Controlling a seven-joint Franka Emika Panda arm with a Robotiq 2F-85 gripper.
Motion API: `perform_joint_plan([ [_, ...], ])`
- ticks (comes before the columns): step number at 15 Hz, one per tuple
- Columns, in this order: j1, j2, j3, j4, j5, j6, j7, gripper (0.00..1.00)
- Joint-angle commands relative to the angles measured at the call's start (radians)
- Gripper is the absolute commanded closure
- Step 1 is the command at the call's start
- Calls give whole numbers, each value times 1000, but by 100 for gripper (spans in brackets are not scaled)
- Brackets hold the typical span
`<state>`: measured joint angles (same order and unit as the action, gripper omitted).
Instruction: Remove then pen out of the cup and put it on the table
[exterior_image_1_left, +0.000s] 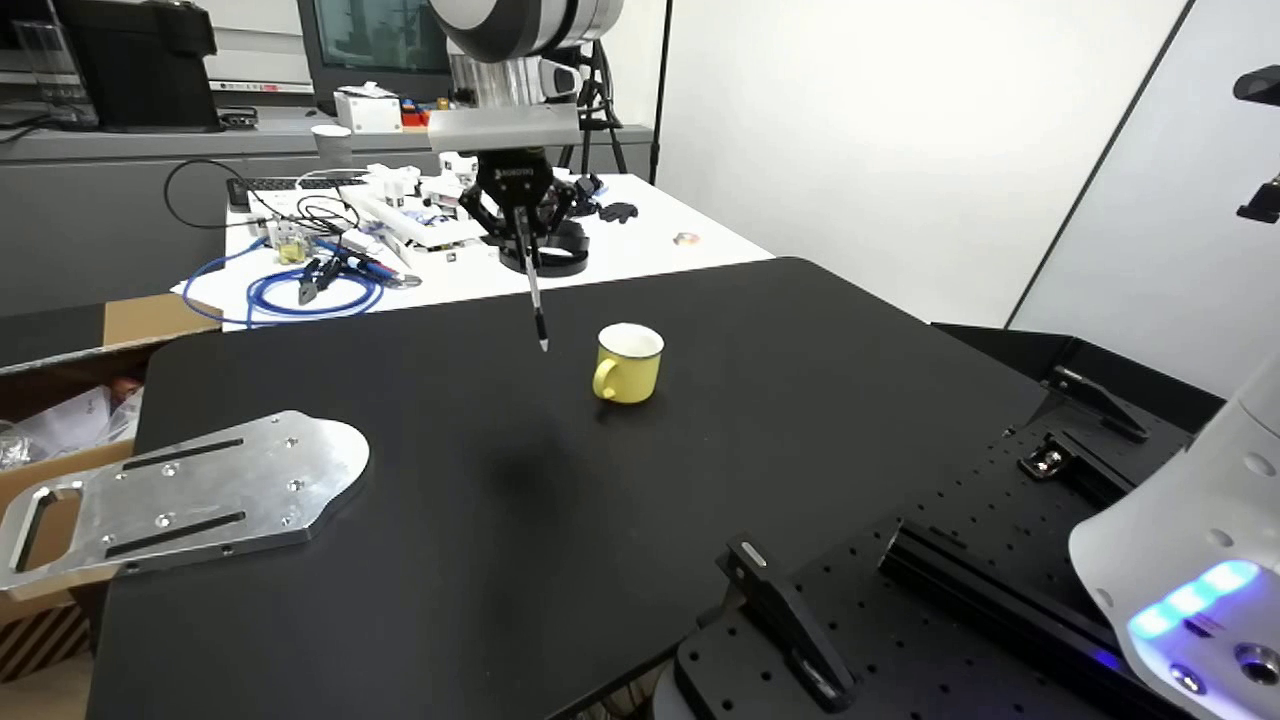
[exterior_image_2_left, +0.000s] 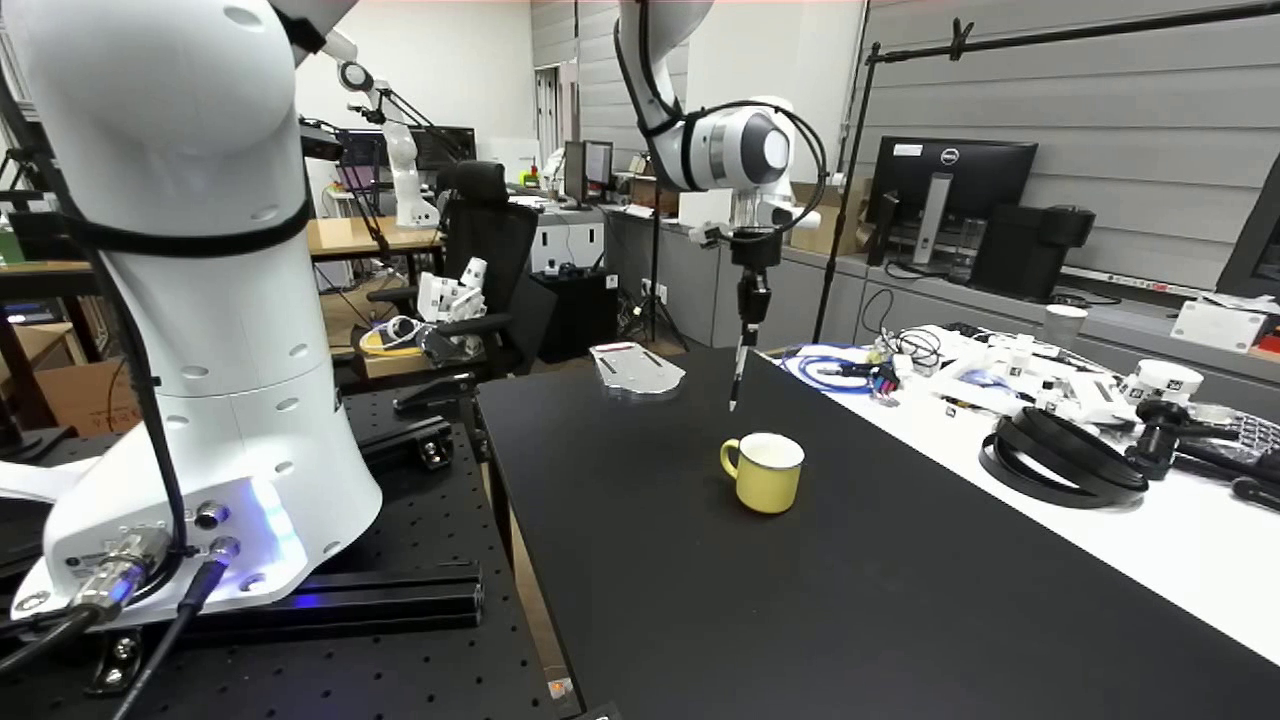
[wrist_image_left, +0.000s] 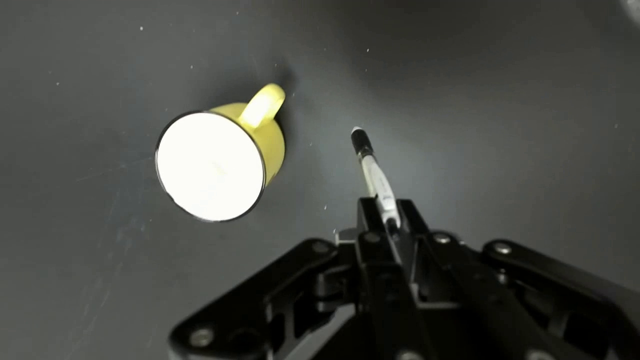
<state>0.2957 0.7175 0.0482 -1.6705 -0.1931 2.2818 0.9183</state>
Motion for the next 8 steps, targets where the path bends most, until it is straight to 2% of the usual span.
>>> perform_joint_plan([
  [1, -31, 68, 44, 64, 113, -79, -171, 97],
  [8, -20, 198, 23, 178, 206, -282, -313, 97],
])
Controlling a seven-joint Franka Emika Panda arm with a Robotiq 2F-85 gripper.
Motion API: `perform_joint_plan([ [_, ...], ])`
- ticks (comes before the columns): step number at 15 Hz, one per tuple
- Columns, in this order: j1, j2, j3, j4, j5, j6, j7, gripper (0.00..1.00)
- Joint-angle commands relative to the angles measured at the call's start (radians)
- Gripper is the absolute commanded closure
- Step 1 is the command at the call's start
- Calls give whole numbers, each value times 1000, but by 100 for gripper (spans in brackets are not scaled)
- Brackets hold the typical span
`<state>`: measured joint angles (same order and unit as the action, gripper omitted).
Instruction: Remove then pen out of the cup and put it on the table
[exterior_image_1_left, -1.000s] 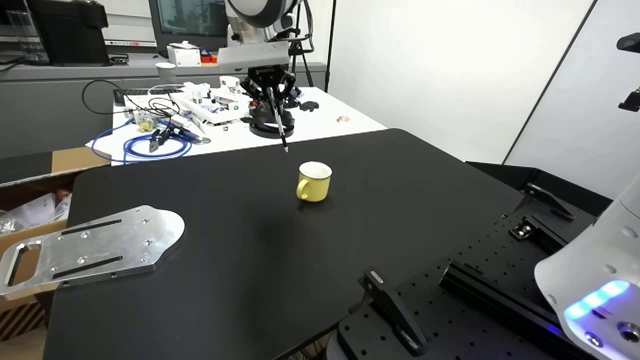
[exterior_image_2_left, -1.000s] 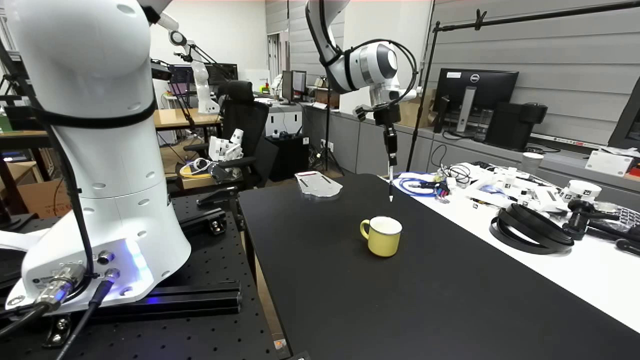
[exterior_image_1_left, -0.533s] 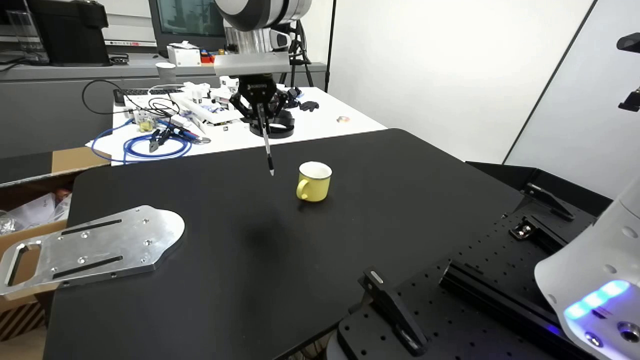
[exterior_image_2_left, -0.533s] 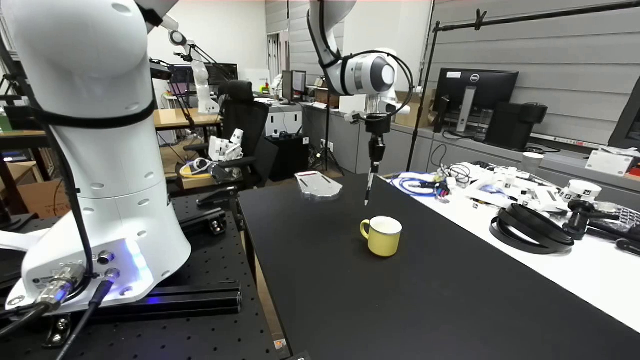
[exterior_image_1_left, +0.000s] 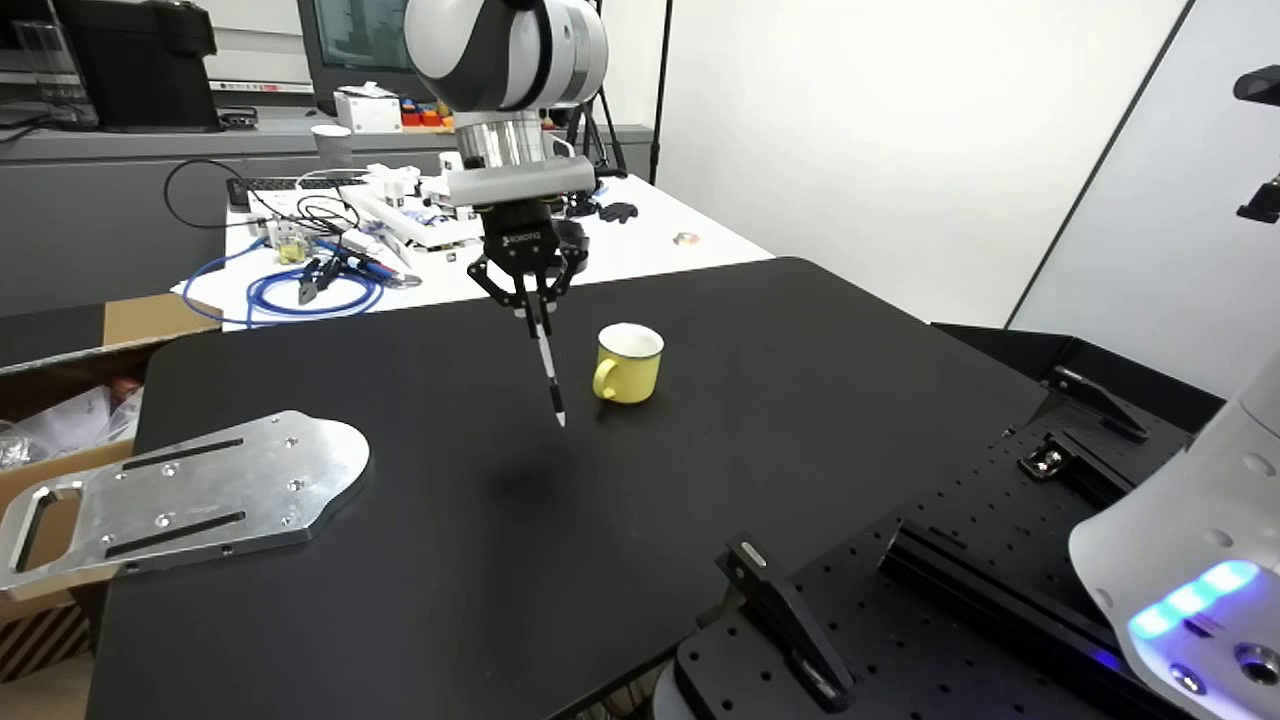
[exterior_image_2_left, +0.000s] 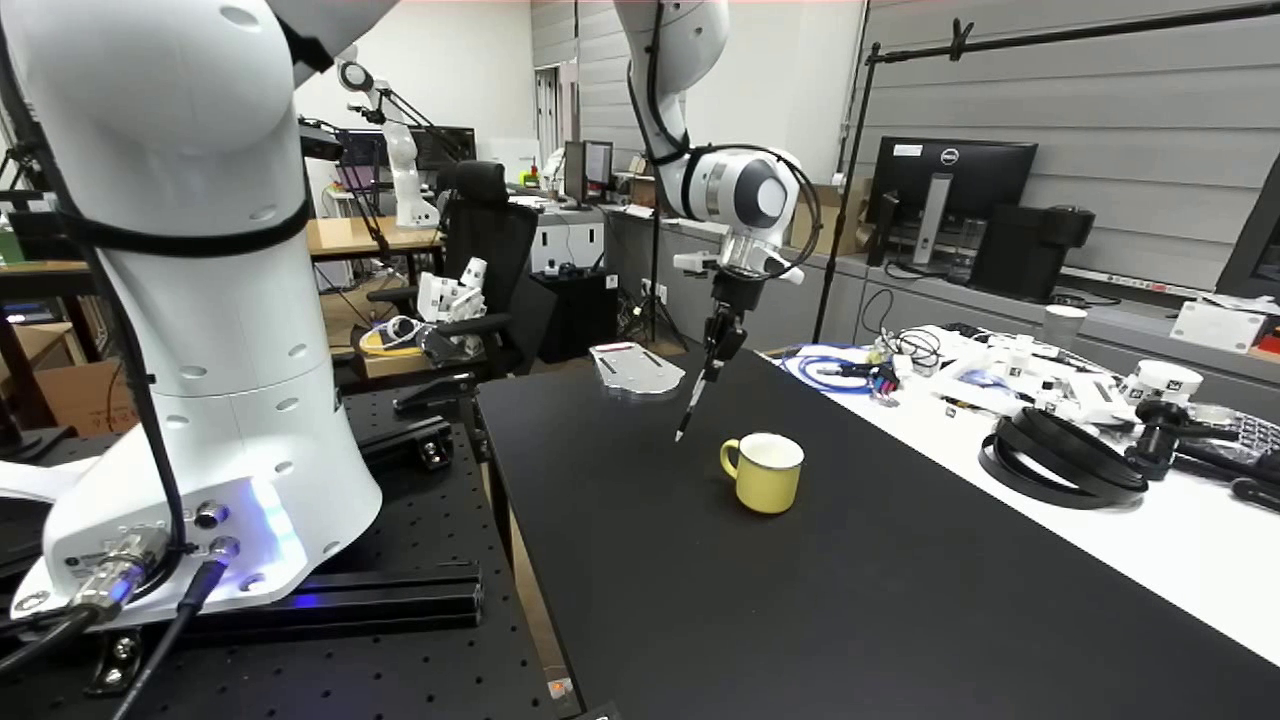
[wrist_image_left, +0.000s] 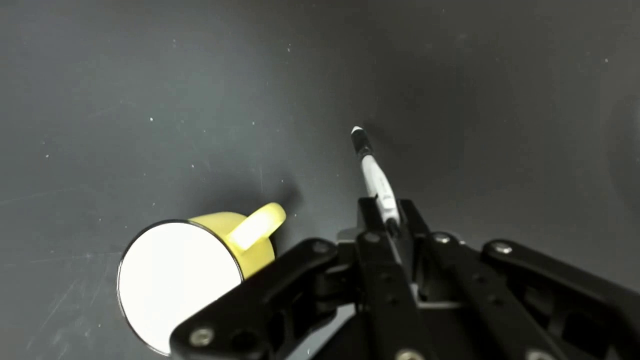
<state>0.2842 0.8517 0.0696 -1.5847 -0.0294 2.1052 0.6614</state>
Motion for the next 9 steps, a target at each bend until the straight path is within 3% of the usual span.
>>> perform_joint_plan([
  [1, -3, 82, -4, 111, 48, -131, -63, 97],
  [9, 10, 212, -11, 238, 78, -263, -92, 97],
])
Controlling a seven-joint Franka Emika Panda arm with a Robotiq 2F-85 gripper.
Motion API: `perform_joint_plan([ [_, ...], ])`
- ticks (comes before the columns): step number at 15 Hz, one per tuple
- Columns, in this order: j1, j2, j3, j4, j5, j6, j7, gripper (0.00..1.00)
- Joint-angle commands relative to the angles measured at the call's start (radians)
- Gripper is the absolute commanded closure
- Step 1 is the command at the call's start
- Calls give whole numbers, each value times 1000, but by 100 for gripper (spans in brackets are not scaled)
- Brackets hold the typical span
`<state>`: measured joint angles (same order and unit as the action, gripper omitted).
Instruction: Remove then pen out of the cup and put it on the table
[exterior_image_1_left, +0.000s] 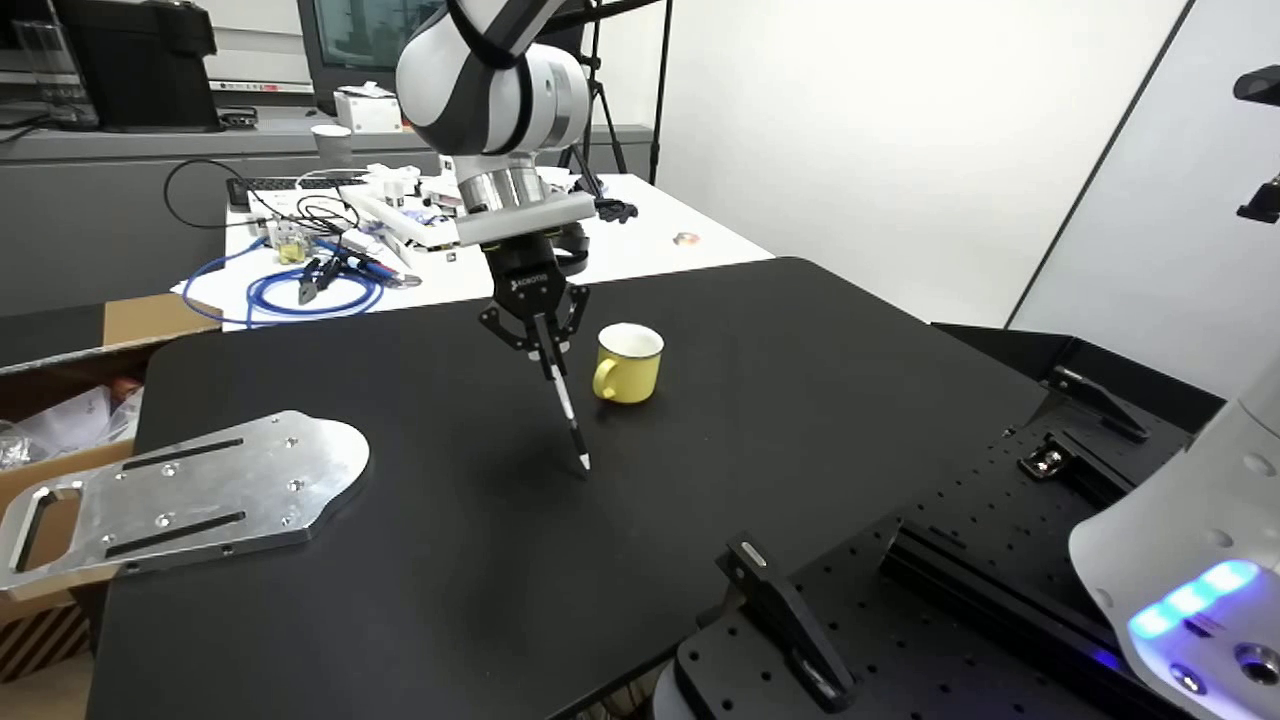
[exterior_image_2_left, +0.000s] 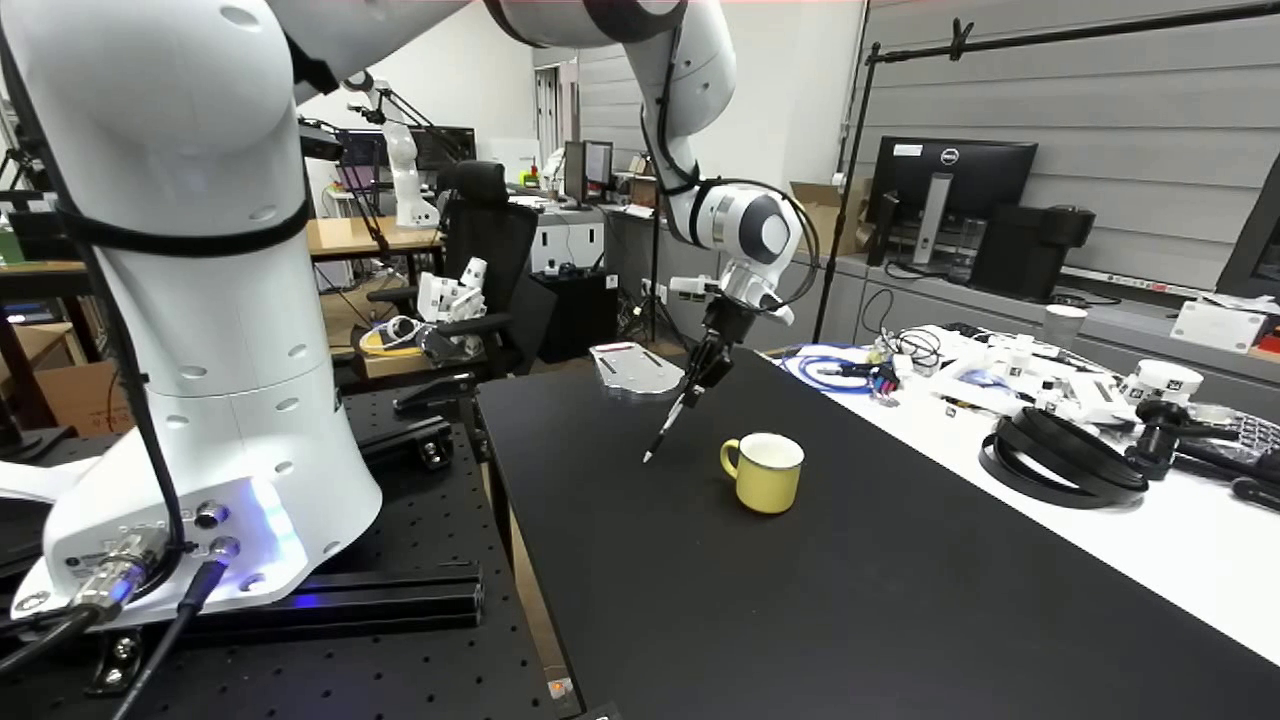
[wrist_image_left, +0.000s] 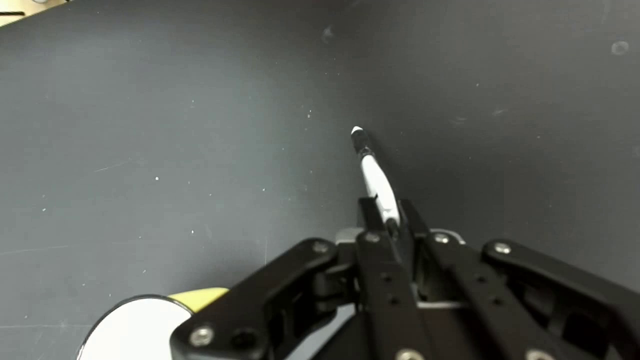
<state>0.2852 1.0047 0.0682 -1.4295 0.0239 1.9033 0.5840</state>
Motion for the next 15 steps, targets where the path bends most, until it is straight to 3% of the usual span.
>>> perform_joint_plan([
  [1, 11, 74, -9, 95, 26, -70, -15, 97],
  [15, 50, 119, -15, 46, 38, 200, 3, 97],
])
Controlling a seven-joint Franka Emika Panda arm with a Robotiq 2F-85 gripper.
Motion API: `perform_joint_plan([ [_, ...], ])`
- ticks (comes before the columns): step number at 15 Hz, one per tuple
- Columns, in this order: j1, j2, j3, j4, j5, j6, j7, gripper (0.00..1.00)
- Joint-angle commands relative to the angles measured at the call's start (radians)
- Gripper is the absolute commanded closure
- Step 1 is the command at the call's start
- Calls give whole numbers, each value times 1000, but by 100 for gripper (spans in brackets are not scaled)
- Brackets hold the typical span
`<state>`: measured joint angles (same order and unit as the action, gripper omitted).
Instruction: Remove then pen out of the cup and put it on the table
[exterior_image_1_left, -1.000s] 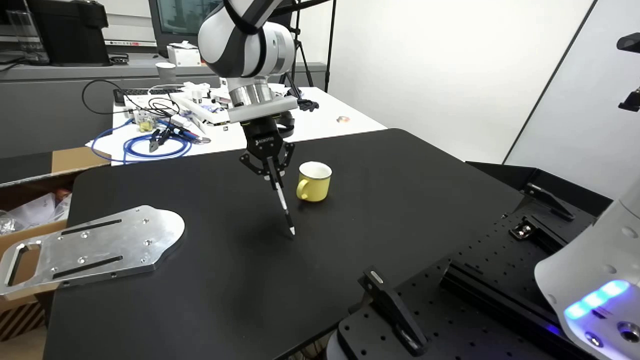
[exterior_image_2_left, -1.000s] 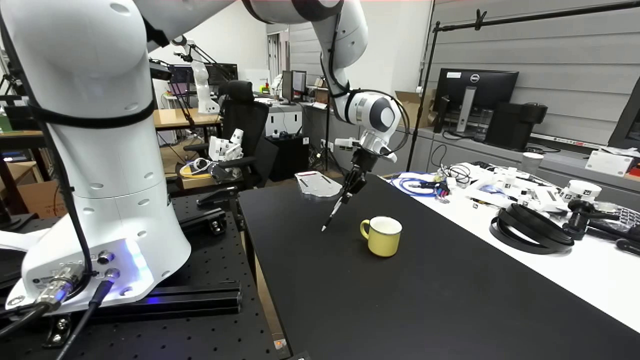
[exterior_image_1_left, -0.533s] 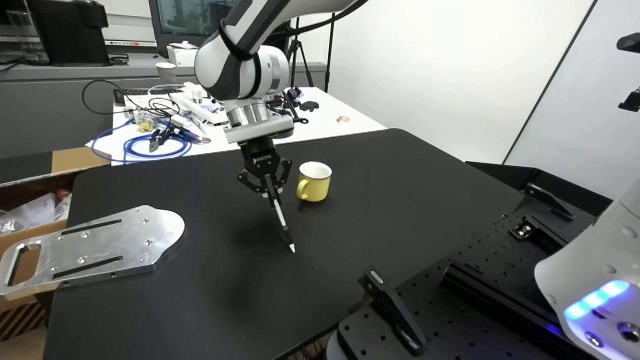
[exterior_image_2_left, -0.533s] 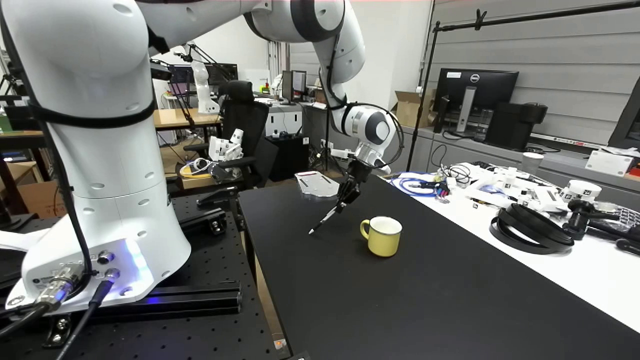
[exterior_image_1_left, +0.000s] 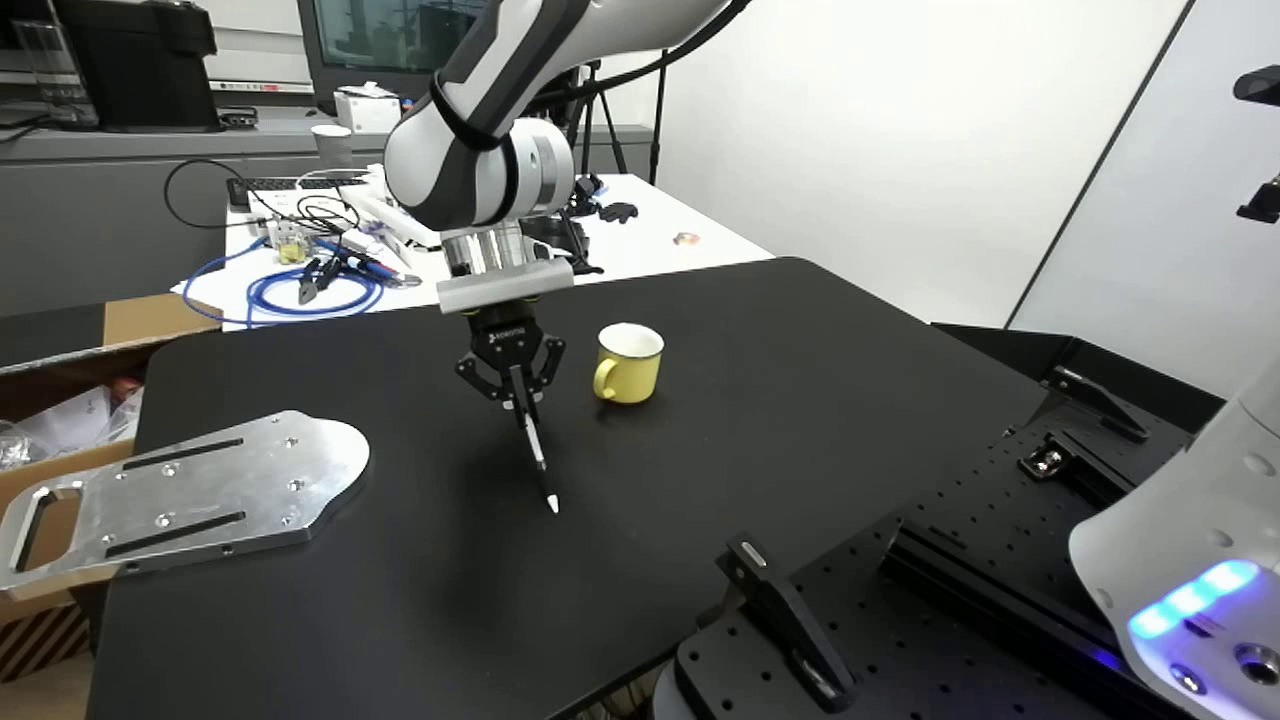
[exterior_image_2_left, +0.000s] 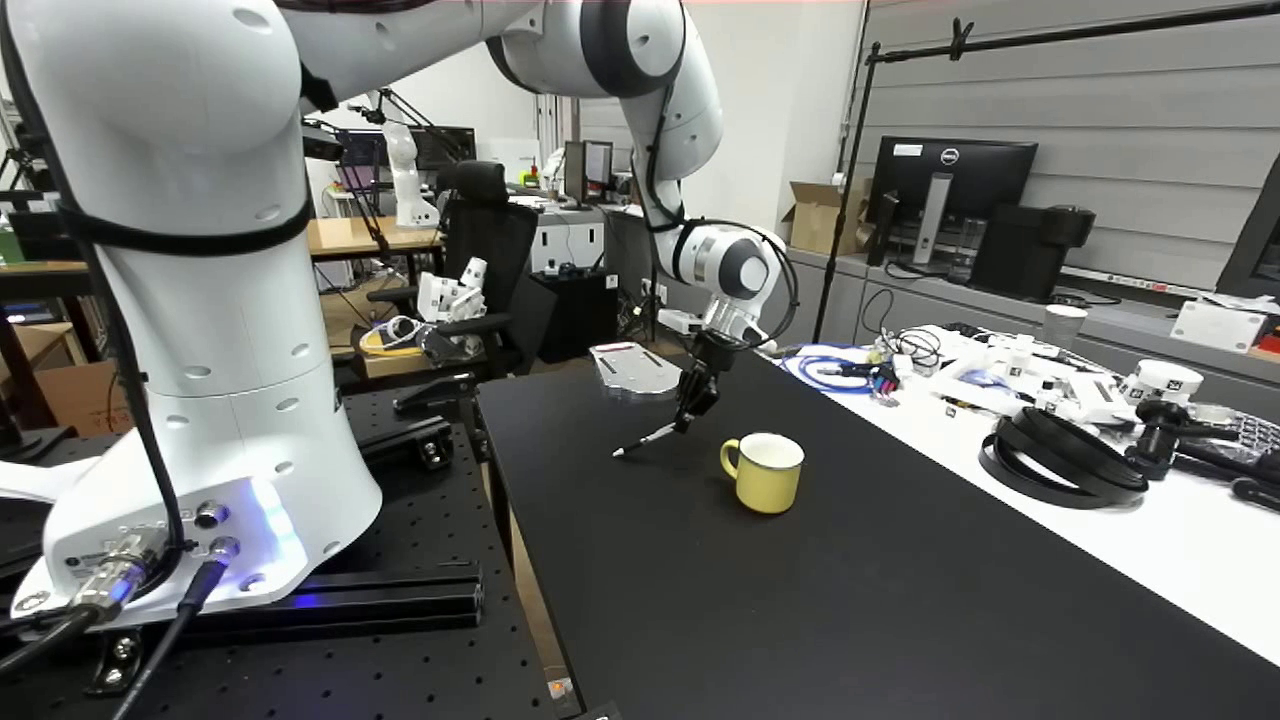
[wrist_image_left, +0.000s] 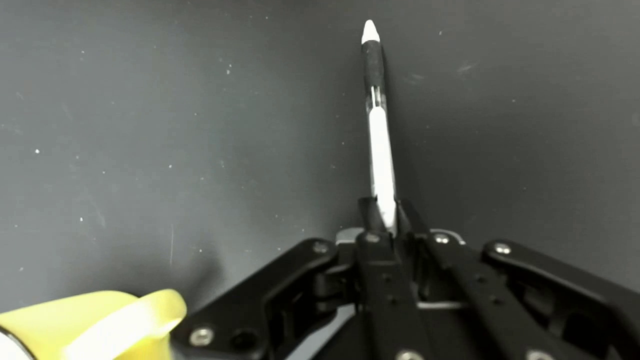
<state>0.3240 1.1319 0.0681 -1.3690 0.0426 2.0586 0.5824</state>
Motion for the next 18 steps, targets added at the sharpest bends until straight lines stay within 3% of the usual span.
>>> perform_joint_plan([
  [1, 12, -10, -15, -19, 19, 60, 5, 97],
  [2, 12, -10, -14, -23, 20, 72, 3, 97],
  [3, 12, -12, -14, -26, 20, 79, 3, 63],
  [6, 9, -21, -9, -35, 21, 80, -8, 49],
  [12, 11, -138, -8, -137, 13, 167, -33, 7],
  [14, 9, -188, -8, -173, 11, 178, -50, 0],
  [18, 8, -286, -13, -236, 6, 199, -76, 0],
])
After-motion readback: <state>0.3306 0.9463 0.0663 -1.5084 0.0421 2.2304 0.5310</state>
